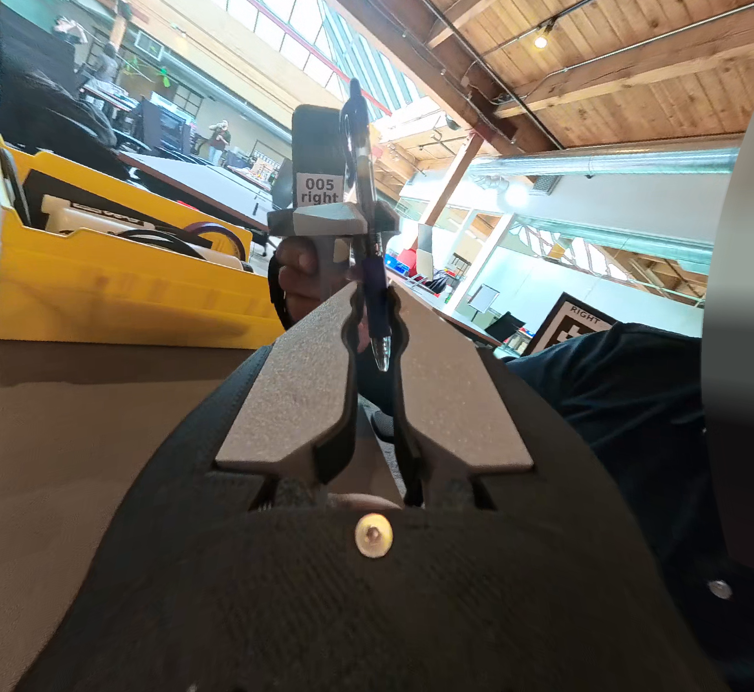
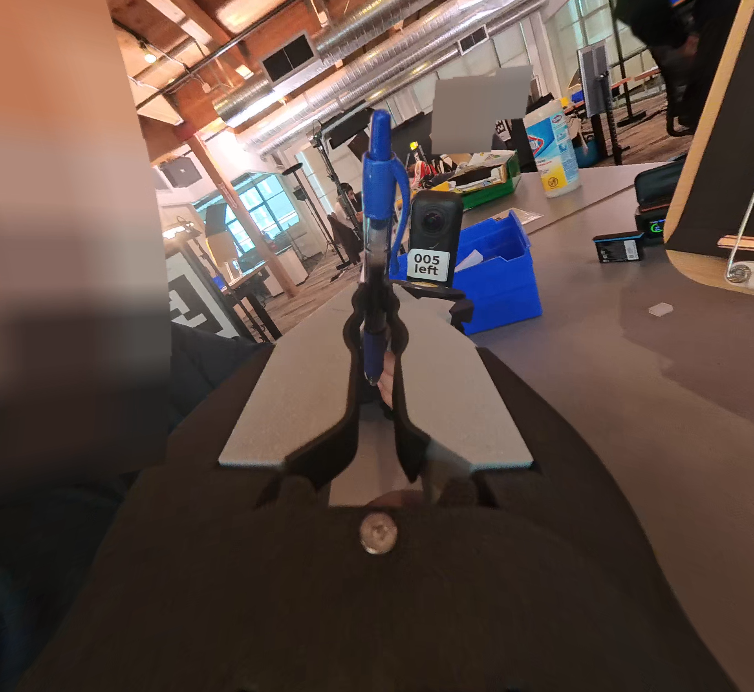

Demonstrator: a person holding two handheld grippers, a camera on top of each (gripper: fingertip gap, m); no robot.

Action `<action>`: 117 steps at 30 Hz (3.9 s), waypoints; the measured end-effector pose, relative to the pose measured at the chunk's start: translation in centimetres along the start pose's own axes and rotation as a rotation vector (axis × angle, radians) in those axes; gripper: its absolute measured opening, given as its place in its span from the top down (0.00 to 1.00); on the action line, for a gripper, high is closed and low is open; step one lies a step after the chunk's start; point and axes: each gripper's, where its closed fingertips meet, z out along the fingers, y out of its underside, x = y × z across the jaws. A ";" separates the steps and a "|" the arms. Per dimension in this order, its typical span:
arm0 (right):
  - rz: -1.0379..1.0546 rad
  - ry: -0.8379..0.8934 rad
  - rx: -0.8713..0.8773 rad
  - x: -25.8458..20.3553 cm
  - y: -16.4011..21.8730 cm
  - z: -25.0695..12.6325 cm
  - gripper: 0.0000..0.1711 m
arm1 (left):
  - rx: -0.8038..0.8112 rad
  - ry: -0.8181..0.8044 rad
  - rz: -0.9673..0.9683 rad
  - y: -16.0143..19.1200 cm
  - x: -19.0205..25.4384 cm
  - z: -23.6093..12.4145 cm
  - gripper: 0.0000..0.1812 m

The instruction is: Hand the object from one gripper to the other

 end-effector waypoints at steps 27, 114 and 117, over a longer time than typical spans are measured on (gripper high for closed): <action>-0.140 1.312 -0.723 14.5 -0.2 -22.4 0.77 | -0.593 -0.632 0.640 8.1 -10.4 -1.9 0.83; -0.391 0.291 -0.378 12.8 8.1 0.6 0.69 | -0.200 -0.669 0.559 -0.7 -11.3 -6.3 0.87; -0.363 0.331 -0.347 13.5 7.6 0.6 0.84 | -0.146 -0.620 0.482 -1.3 -10.5 -6.1 0.87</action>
